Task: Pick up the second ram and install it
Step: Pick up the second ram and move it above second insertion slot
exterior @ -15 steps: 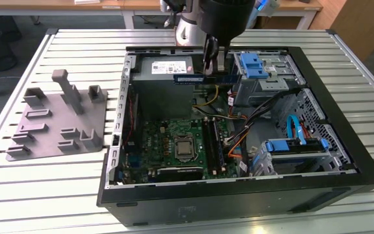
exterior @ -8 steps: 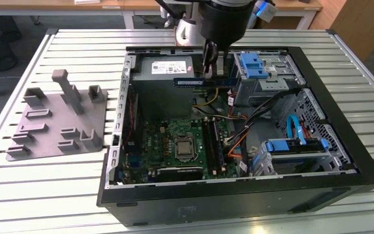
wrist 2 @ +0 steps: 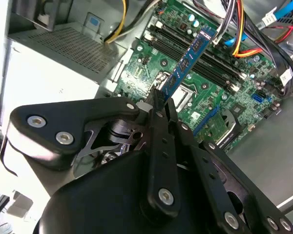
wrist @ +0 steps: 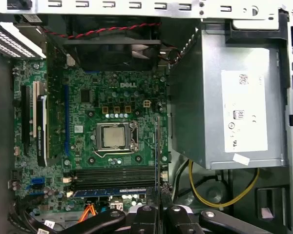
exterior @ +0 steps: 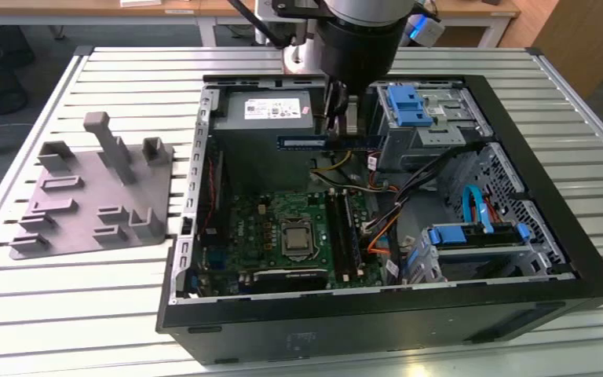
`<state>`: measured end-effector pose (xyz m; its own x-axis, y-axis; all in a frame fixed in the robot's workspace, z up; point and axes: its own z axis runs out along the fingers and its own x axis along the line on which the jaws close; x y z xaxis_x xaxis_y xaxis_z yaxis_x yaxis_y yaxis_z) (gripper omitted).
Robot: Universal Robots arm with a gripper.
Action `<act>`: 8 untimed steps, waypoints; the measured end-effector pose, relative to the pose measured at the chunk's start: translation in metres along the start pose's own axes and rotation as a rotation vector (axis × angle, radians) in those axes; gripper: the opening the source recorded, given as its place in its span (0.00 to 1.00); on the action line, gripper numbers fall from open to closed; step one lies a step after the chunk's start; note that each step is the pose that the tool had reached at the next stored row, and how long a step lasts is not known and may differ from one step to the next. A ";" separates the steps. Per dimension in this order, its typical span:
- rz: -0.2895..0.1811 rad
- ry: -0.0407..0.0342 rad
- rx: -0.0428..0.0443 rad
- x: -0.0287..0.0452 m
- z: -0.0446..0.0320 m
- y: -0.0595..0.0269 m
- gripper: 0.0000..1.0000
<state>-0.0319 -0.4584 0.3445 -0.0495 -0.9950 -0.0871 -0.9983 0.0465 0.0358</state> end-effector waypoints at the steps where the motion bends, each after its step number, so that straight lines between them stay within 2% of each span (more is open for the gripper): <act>1: 0.000 0.0001 0.0000 0.0024 0.0006 0.0006 0.14; 8: 0.000 0.0006 0.0001 0.0194 0.0052 0.0037 0.14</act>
<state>-0.0368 -0.4771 0.3378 -0.0496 -0.9950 -0.0865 -0.9983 0.0467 0.0357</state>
